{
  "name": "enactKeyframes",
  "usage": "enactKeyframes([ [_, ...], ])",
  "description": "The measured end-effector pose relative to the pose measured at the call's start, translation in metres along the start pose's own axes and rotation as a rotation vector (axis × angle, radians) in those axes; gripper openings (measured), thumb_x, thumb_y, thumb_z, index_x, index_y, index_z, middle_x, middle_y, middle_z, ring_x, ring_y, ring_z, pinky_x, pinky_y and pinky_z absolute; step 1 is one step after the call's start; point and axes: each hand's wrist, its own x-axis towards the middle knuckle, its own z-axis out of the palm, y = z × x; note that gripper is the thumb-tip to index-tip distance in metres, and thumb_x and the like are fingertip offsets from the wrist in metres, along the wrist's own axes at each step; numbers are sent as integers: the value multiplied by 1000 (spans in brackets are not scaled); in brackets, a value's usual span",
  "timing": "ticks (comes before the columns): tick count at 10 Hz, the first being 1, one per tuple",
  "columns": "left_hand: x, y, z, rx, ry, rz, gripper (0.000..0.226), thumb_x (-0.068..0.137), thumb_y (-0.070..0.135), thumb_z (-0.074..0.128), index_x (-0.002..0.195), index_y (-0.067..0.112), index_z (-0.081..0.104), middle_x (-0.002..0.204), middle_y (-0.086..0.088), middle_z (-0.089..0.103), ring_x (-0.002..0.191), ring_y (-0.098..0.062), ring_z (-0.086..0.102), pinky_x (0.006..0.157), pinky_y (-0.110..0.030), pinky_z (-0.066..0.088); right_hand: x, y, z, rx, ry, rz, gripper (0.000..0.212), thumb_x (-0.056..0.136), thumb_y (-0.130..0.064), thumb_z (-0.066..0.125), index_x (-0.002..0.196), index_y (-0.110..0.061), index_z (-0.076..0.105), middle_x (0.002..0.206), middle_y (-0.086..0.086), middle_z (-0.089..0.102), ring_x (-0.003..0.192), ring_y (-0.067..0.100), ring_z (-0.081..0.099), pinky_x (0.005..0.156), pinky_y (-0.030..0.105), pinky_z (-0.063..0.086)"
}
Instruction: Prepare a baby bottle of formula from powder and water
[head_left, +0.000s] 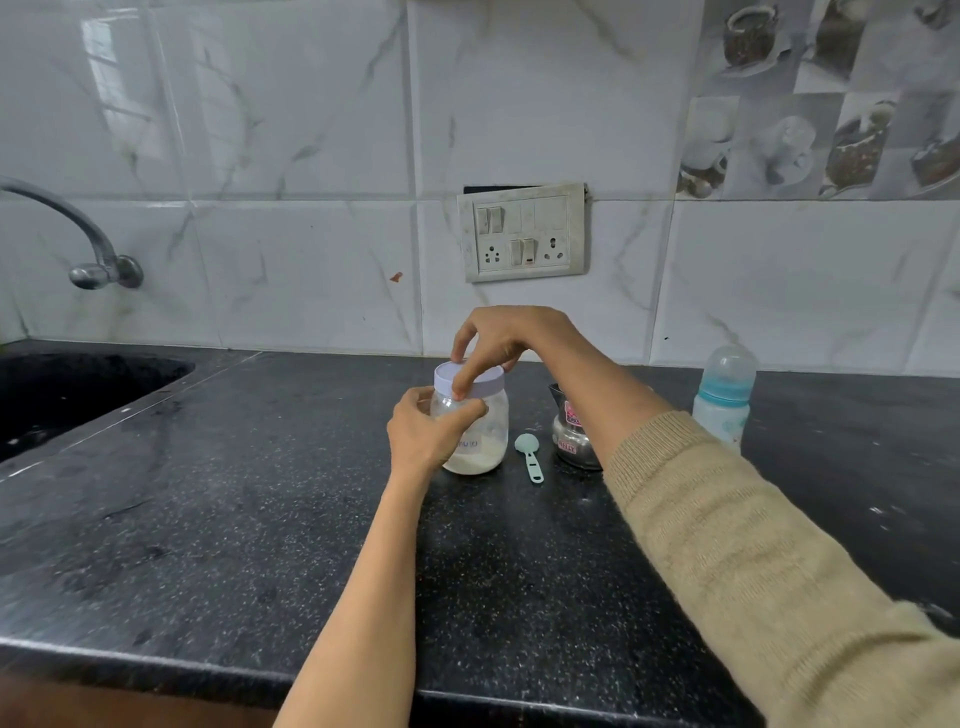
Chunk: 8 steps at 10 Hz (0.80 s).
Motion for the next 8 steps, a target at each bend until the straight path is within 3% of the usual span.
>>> enactKeyframes([
  [1, -2, 1, 2, -8, 25, 11, 66, 66, 35, 77, 122, 11, 53, 117, -4, 60, 99, -17, 55, 79, -27, 42, -2, 3, 1, 29, 16, 1, 53, 61, -43, 83, 109, -27, 68, 108, -4, 60, 93, 14, 61, 79, 26, 56],
  [3, -7, 1, 9, -8, 96, 42, 66, 63, 38, 80, 117, 10, 56, 110, -3, 63, 92, -14, 55, 76, -26, 41, -5, 7, 4, 110, -9, -13, 52, 66, -33, 82, 114, -27, 65, 127, 1, 54, 114, 20, 54, 86, 29, 49],
  [5, -11, 3, 12, 6, 121, 46, 68, 64, 40, 79, 119, 8, 55, 112, -5, 62, 89, -13, 51, 74, -26, 38, -5, 12, 9, 159, -8, -34, 55, 68, -32, 81, 120, -28, 63, 137, -1, 50, 122, 18, 49, 85, 28, 39],
  [7, -17, 7, 11, 27, 74, 63, 55, 70, 37, 75, 113, 9, 55, 95, 3, 55, 84, -14, 51, 63, -22, 37, -11, 23, 19, 215, 18, -92, 63, 70, -33, 80, 128, -25, 57, 143, 0, 47, 133, 18, 41, 106, 36, 36],
  [8, -21, 9, 7, 8, 56, 23, 78, 75, 49, 69, 135, 8, 42, 133, -8, 51, 124, -28, 47, 94, -33, 45, -27, 31, 26, 438, 218, -178, 64, 74, -42, 75, 132, -22, 54, 144, -4, 47, 136, 14, 39, 114, 36, 31],
])
